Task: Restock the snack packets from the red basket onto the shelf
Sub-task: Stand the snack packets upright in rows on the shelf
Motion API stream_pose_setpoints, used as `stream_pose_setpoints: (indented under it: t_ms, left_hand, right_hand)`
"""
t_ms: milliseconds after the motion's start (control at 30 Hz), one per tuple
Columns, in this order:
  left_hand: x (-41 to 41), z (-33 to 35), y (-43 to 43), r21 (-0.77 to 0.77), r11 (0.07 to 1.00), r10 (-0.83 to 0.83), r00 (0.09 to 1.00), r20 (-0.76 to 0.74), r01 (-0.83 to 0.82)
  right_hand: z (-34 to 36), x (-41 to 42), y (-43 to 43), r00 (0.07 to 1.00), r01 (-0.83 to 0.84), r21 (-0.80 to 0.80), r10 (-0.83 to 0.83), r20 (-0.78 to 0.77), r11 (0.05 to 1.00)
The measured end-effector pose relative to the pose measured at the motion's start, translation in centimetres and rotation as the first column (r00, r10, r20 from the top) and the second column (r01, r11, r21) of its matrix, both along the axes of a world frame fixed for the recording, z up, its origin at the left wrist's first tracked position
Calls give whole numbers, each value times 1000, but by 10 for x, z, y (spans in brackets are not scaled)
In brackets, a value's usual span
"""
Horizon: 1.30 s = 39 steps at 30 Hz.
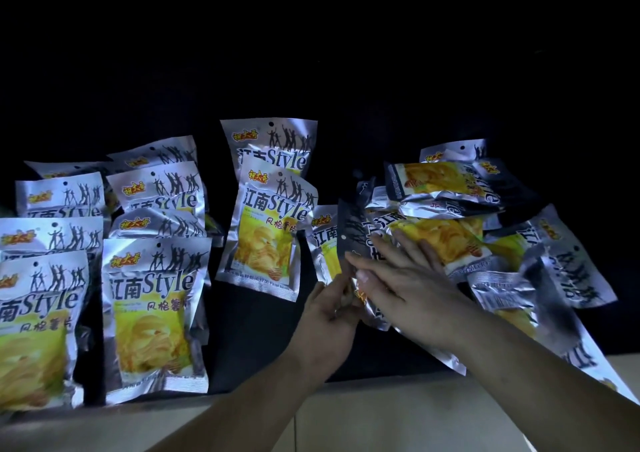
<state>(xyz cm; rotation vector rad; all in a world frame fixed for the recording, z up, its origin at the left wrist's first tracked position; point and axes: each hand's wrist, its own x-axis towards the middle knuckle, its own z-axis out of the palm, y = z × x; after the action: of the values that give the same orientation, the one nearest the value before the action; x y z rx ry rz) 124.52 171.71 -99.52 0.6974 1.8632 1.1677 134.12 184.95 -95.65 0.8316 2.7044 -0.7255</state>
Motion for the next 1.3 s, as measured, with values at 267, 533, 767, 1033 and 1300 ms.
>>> stream_pose_setpoints:
  t_ms: [267,533,767,1033,1300]
  left_hand:
    - [-18,3,-2,10,917,350,813,466,-400]
    - [-29,17,27,52,972,175,847,502,-231]
    - [-33,40,19,87,974,142,865,481,-209]
    - [-64,80,-17,208,894,364,914,179,-397]
    - [-104,96,-46,239,804,494,835,241,-545]
  right_hand:
    - [-8,5,1,997,35,10,-36,72,999]
    - [-3,-7,-11,995,84,226,-94,34,971]
    - [10,1,8,971,182,161,-203,126,970]
    - [27,-10,-20,970,205,177,-224,92,963]
    - [63,-77,-60,744,283,-634,-582,-328,720]
